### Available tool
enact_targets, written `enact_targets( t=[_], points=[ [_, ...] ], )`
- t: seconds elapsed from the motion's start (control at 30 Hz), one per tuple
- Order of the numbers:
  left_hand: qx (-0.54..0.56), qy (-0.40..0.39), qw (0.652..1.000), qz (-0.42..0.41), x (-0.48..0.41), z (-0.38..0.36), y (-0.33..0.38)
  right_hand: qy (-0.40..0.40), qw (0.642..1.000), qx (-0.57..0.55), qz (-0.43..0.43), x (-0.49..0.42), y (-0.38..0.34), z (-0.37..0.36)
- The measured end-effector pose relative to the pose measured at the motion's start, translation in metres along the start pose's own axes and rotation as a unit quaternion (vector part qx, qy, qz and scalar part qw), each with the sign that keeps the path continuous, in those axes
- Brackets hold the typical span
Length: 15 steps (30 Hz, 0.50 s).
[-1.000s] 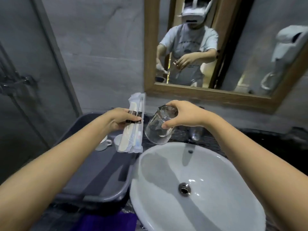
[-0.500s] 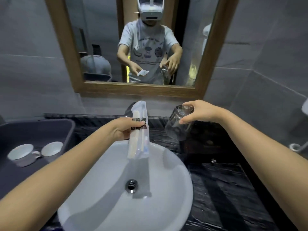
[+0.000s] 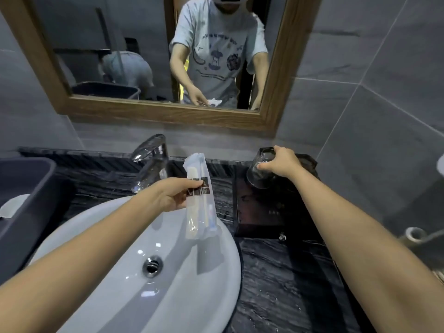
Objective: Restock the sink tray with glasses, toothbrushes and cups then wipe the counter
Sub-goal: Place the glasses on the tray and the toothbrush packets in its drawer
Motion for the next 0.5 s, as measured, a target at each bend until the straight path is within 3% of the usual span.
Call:
enact_targets(
  t=[0.5],
  points=[
    [0.015, -0.026, 0.999, 0.022, -0.043, -0.028, -0.025, -0.012, 0.999, 0.031, -0.007, -0.038, 0.004, -0.028]
  ],
)
Point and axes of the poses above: each hand's wrist, its own x-axis away from the middle knuckle, its own z-axis out of the back of the hand, y = z × x, the point moved 8 cm from there along -x, towards the middle knuckle, and after that the axes turned 10 degrees about -z, right-handed, at the moved point
